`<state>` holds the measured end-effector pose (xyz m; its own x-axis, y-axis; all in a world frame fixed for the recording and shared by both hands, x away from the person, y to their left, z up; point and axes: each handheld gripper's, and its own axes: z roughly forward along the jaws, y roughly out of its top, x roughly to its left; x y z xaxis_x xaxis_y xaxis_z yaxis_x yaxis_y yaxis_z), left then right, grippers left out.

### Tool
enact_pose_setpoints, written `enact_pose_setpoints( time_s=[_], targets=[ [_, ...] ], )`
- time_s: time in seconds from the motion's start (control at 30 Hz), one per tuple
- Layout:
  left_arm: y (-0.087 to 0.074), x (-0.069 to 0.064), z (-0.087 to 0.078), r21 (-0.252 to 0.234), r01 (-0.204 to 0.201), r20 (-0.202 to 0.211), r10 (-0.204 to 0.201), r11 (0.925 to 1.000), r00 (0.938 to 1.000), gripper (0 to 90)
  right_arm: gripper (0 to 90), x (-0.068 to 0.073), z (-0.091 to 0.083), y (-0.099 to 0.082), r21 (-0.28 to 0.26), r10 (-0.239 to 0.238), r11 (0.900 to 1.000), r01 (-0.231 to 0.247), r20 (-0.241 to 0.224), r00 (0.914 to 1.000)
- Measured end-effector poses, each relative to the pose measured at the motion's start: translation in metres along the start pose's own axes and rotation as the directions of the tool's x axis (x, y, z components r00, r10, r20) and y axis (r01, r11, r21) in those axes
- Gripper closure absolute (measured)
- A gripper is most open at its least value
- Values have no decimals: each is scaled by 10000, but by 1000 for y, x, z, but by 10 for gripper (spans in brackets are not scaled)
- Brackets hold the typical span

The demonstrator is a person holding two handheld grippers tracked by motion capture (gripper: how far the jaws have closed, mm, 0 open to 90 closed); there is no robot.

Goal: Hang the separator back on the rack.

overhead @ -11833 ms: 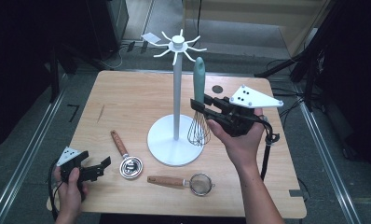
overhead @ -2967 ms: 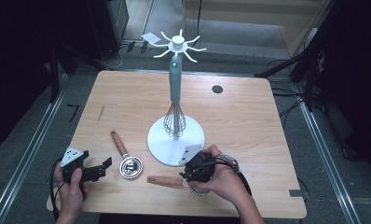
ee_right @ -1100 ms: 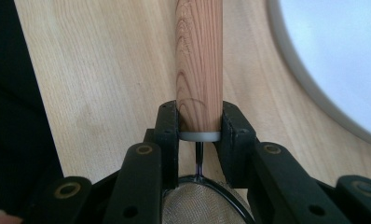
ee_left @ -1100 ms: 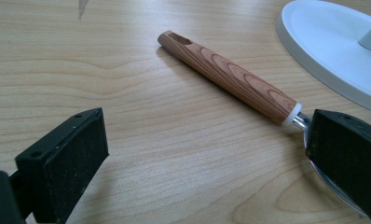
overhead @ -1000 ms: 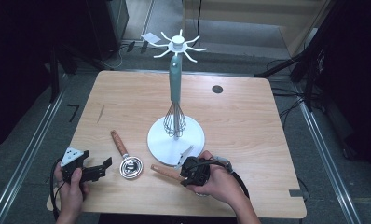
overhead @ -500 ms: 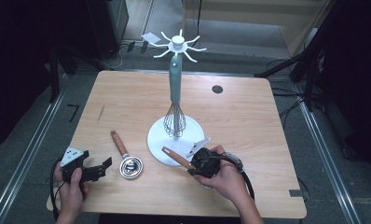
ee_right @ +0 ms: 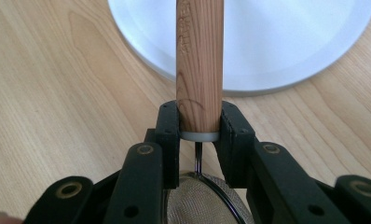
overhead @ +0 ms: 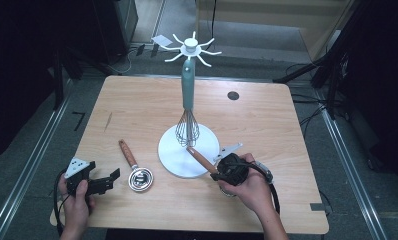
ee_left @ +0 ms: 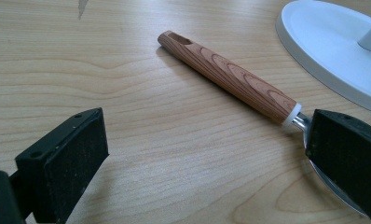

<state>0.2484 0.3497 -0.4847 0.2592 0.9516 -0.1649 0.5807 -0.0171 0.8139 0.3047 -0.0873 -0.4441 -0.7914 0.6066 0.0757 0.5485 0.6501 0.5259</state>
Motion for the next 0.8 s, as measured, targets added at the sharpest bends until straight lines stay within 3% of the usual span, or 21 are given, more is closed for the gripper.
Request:
enact_pose_setpoints(
  time_s=[0.43, 0.8],
  targets=[
    [0, 0, 0, -10, 3, -8, -3, 10000, 10000, 0, 738, -12, -9, -5, -703, 490, 9965, -462, 388, 9980],
    [0, 0, 0, -11, -10, -3, 10, 10000, 10000, 0, 740, -20, -21, -10, -1654, 1176, 9806, -1054, 654, 9909]
  ],
)
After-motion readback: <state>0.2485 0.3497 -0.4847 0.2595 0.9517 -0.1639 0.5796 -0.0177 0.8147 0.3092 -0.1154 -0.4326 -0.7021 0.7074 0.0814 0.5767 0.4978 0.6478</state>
